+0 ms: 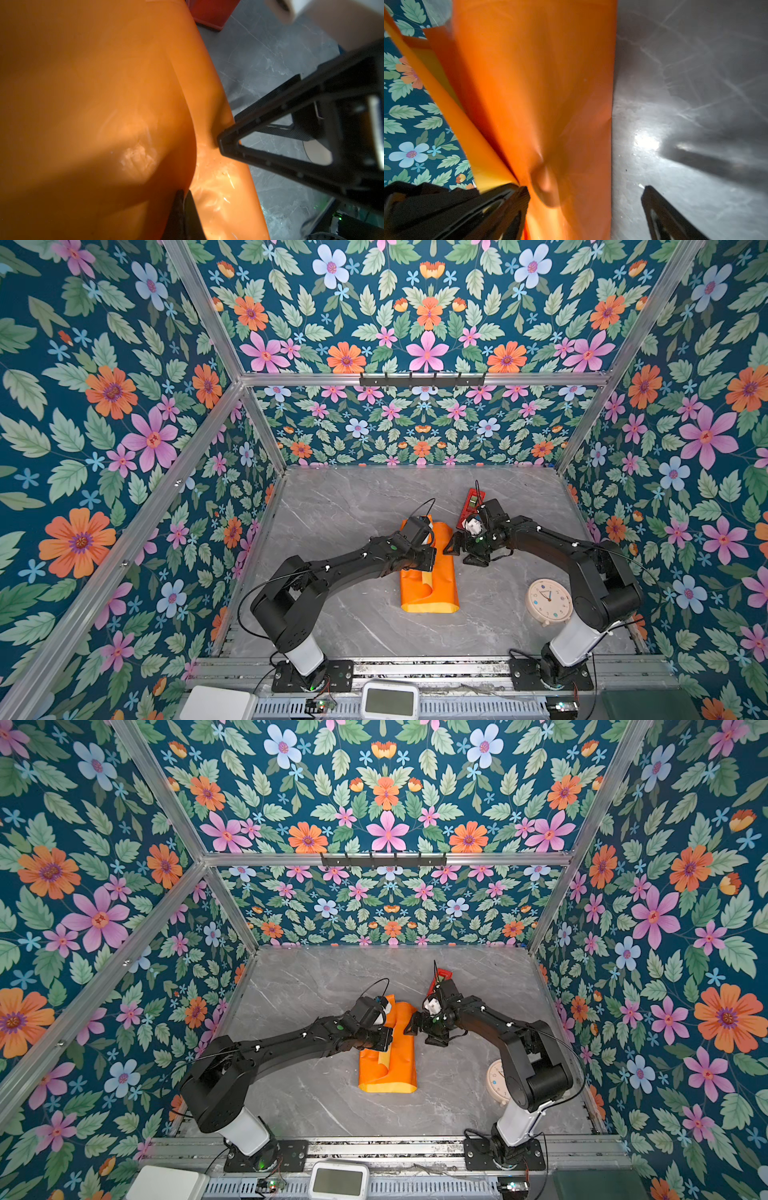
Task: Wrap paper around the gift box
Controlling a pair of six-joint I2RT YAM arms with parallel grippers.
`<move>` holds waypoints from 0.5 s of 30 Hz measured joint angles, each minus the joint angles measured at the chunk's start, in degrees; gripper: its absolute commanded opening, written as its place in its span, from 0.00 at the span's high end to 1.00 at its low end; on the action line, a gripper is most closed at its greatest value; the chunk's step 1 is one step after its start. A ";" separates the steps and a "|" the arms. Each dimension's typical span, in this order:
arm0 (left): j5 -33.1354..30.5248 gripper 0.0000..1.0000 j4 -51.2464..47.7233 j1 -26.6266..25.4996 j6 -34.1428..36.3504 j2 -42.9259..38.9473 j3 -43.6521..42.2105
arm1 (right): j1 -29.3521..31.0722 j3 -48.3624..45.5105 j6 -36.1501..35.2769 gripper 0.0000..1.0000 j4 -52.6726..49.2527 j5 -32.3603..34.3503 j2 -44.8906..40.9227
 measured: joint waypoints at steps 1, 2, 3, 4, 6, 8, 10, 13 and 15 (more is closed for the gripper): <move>0.00 1.00 0.02 0.00 0.00 -0.07 0.00 | -0.26 0.11 0.00 0.13 -0.02 -0.11 -0.09; 0.00 1.00 0.00 0.00 0.00 -0.11 0.00 | -0.59 0.24 -0.02 0.13 -0.02 -0.24 -0.09; 0.00 1.00 0.00 0.00 0.02 -0.13 0.00 | -0.92 0.42 -0.02 0.13 -0.15 -0.24 0.04; 0.00 1.00 0.00 0.02 0.02 -0.13 0.02 | -1.16 0.63 -0.04 0.13 -0.39 -0.26 0.24; 0.07 1.00 -0.07 0.04 0.15 -0.11 0.09 | -1.53 1.49 -0.17 0.13 -0.81 -0.46 1.31; 0.11 1.00 -0.26 0.04 0.17 -0.04 0.24 | -1.51 2.40 -0.50 0.13 -1.07 -0.68 2.73; 0.13 1.00 -0.46 0.04 0.17 0.04 0.39 | -1.51 2.97 -0.98 0.13 -1.18 -1.16 3.78; 0.13 1.00 -0.66 0.09 0.20 0.04 0.55 | -1.70 3.37 -1.75 0.13 -1.09 -2.62 4.96; 0.17 1.00 -0.70 0.11 0.20 0.07 0.61 | -1.75 3.21 -1.99 0.13 -0.68 -3.37 5.51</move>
